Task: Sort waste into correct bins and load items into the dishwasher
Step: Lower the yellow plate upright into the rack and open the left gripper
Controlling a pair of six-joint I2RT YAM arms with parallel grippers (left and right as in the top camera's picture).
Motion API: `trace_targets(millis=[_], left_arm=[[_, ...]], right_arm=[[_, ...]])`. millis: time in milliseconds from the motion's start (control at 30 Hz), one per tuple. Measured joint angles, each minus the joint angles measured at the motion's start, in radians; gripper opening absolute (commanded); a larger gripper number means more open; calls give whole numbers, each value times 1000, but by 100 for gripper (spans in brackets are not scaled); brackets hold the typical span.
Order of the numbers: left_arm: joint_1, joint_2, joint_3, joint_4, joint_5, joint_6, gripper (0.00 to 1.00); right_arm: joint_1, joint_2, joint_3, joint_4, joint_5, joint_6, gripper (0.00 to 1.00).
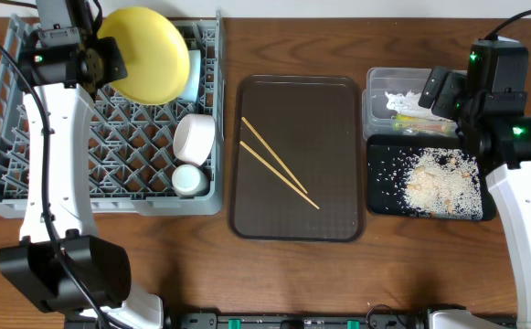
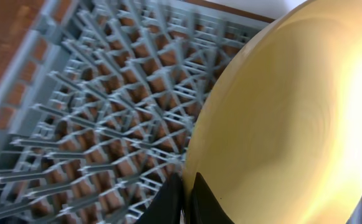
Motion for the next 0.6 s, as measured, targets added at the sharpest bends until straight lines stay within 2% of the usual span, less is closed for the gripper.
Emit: trace_targets(millis=[300, 600], left_arm=[[0, 0, 0, 0, -127, 6, 7], [0, 0, 0, 18, -180, 30, 7]], right_arm=[[0, 0, 0, 0, 0, 0, 99], [0, 0, 0, 0, 0, 0, 99]])
